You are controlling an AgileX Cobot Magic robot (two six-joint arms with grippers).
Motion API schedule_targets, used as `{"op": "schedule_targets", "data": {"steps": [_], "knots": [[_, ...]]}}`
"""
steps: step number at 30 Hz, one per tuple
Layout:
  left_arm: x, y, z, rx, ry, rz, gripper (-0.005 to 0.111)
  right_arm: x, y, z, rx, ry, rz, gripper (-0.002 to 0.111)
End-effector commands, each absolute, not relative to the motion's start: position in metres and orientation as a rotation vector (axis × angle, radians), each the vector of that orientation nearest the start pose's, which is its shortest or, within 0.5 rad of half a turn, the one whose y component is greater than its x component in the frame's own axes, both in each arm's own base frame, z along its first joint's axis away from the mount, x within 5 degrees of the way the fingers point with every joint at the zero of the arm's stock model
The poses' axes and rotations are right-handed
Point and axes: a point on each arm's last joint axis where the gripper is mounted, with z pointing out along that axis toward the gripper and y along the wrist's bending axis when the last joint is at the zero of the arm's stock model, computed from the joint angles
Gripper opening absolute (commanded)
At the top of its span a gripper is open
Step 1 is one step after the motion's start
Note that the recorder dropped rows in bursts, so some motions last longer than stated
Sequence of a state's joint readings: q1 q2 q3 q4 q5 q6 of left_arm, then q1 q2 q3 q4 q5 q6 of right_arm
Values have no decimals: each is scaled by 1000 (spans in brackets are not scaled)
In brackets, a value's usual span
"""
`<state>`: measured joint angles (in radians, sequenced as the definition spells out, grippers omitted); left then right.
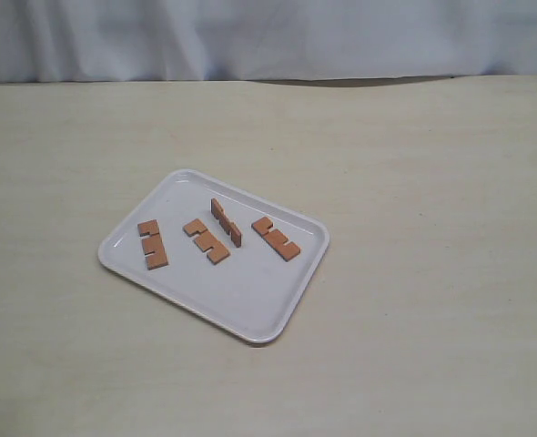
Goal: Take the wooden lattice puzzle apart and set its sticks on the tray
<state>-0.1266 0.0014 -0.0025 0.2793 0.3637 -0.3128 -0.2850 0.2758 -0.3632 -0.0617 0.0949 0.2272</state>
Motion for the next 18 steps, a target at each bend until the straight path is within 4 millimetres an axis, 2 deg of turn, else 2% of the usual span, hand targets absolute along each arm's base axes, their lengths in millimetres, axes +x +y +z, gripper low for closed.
{"op": "schedule_targets", "data": {"steps": [1,9,18], "knots": [[54,2,182,3,1832,-43,0,49,-15,313,314,1325,-101,5],[54,2,182,3,1832,-43,0,22,-7,317,272,1199,-125,5],[54,2,182,3,1832,-43,0,21,-6,318,248,1193,-93,5]]}}
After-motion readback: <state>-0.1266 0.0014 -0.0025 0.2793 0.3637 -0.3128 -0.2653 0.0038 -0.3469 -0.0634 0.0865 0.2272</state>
